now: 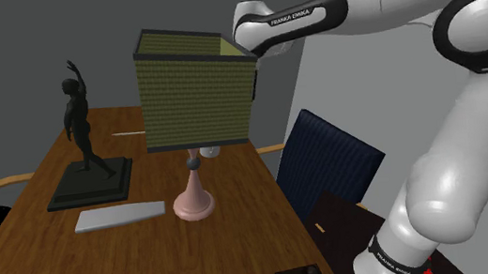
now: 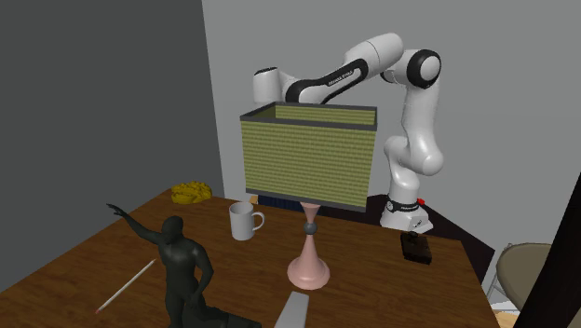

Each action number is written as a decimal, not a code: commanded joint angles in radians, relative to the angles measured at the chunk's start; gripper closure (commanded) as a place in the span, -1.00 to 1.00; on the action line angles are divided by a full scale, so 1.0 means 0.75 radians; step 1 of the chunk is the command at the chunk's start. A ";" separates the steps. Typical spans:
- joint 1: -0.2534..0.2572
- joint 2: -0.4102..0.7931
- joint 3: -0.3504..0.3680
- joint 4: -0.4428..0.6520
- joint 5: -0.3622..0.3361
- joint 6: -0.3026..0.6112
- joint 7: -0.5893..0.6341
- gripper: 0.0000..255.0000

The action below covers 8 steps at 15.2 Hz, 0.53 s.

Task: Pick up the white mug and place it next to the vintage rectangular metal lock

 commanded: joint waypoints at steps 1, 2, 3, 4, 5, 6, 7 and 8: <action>-0.002 0.105 -0.002 0.088 0.004 0.012 -0.019 -1.00; -0.003 0.159 -0.002 0.135 0.006 0.016 -0.027 -1.00; -0.004 0.212 -0.002 0.184 0.008 0.019 -0.035 -1.00; -0.006 0.267 -0.001 0.235 0.010 0.020 -0.042 -1.00; -0.007 0.322 -0.001 0.288 0.011 0.019 -0.050 -1.00; -0.009 0.377 0.000 0.345 0.013 0.016 -0.057 -1.00; -0.010 0.433 0.001 0.403 0.014 0.011 -0.063 -1.00; -0.012 0.491 0.002 0.465 0.016 0.004 -0.070 -1.00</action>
